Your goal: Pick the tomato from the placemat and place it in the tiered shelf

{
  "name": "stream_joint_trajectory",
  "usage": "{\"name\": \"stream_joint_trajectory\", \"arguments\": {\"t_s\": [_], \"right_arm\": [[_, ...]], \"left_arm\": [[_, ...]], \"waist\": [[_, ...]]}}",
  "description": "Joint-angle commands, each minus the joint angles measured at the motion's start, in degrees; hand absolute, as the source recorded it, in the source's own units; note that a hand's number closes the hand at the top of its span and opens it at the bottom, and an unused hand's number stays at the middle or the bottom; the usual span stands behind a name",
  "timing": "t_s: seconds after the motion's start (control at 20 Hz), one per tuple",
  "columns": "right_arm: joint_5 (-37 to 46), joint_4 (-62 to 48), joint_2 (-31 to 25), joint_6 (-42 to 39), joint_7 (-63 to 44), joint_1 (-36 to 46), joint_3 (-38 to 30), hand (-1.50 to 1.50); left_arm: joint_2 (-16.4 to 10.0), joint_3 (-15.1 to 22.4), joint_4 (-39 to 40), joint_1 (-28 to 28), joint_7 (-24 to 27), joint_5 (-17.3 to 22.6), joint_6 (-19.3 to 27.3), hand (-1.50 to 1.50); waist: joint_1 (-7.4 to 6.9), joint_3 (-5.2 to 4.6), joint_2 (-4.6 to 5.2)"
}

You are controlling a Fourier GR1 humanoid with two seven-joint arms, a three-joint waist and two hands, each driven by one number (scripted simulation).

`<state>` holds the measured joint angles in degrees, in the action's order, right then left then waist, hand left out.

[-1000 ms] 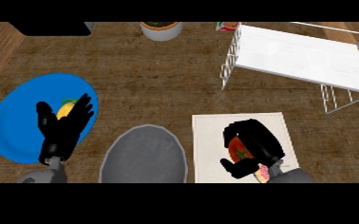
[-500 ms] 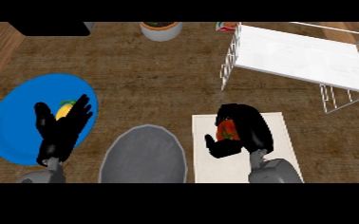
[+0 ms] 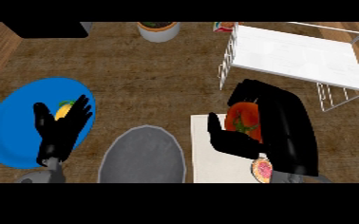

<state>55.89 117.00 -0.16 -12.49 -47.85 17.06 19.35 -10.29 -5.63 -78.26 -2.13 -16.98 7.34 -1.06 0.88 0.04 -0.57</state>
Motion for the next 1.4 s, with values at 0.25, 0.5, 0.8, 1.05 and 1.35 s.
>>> {"name": "stream_joint_trajectory", "arguments": {"t_s": [0.25,0.5,0.8,1.05,1.35], "right_arm": [[-1.2,13.3,-0.8,-18.7,-18.1,19.4,-11.3,1.50],[-9.2,7.1,-5.1,-22.3,-16.6,30.3,-26.2,1.50],[-11.9,-5.2,-11.5,-20.8,-13.3,40.2,-35.0,1.50],[-13.3,-13.0,-17.6,-20.2,-8.0,41.9,-38.5,1.50],[-14.5,-28.1,-22.5,-17.6,0.7,45.3,-39.2,1.50]], "left_arm": [[0.5,0.1,-1.9,-0.9,-2.8,-0.5,1.5,0.00],[1.3,0.5,1.2,0.2,1.1,-1.9,1.5,0.00],[1.1,0.1,2.1,-4.2,-1.8,-1.5,1.8,0.00],[0.8,0.6,-1.3,0.4,-1.7,-0.8,-0.1,0.00],[-0.1,0.0,-1.9,0.8,-1.3,-0.3,-1.6,0.00]], "waist": [[-0.57,-0.10,0.27],[-0.42,-0.12,0.33],[-0.58,-0.10,0.48],[-1.10,-0.06,0.47],[-1.50,-0.07,0.62]]}}
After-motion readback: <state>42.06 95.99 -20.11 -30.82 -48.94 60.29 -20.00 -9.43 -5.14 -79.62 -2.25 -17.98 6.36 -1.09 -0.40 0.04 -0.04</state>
